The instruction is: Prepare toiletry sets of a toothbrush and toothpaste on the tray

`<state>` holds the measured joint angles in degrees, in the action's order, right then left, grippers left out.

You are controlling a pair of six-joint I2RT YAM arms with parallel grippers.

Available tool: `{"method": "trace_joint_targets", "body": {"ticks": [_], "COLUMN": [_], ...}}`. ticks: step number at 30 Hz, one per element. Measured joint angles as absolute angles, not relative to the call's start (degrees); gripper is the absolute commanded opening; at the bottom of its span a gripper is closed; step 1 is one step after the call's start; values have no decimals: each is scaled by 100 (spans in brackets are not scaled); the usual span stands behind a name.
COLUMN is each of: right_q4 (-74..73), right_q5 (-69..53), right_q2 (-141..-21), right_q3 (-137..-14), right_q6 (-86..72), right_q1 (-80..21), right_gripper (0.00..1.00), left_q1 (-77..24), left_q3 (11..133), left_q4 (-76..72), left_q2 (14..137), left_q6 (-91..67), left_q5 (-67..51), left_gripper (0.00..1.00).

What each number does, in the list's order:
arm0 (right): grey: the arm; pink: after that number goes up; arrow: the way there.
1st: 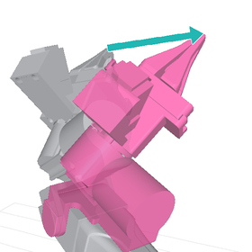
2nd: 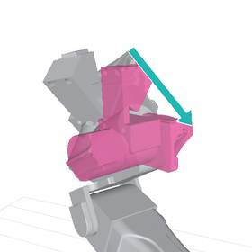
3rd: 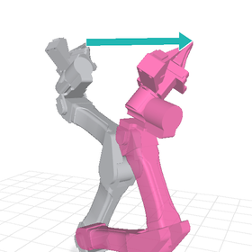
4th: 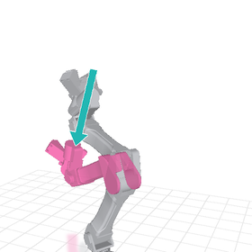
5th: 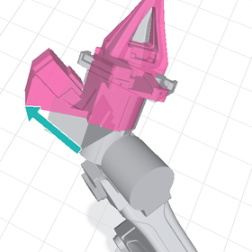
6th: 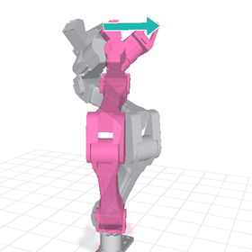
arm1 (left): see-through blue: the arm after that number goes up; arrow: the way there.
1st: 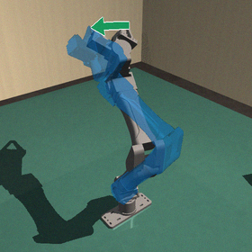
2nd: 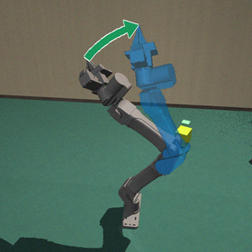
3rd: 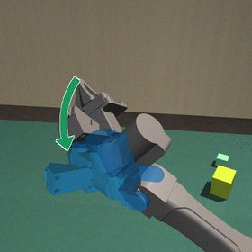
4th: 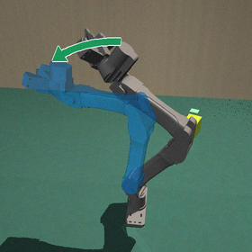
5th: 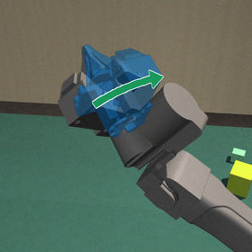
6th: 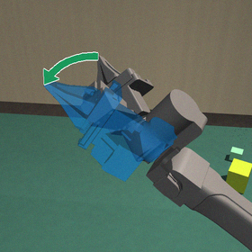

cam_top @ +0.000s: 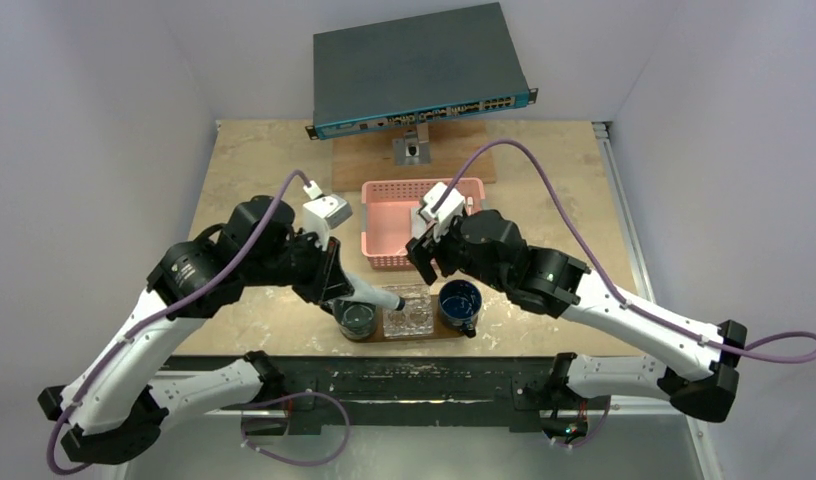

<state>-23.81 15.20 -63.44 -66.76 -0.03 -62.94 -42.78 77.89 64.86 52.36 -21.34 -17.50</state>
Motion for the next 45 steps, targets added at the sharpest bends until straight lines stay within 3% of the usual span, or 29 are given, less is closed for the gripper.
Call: {"method": "trace_joint_targets", "body": {"ticks": [18,29,45], "right_q4": [-2410,-2209,-2178], "right_q5": [1155,921,871], "right_q2": [-6167,-5776,-5629], "right_q3": [-5494,-5006,-4827], "right_q6": [-1288,-1461,-1457], "right_q1": [-4746,-4707,-4678], "right_gripper": [77,77,77], "left_q1": [-6241,-6276,-6276], "left_q3": [9553,9581,9631], "left_q4": [7625,7607,7590], "left_q2": [7338,8202,8379], "left_q6": [-2029,-1986,-1964], "left_q5": [797,1031,1028], "left_gripper": [0,0,0]}}
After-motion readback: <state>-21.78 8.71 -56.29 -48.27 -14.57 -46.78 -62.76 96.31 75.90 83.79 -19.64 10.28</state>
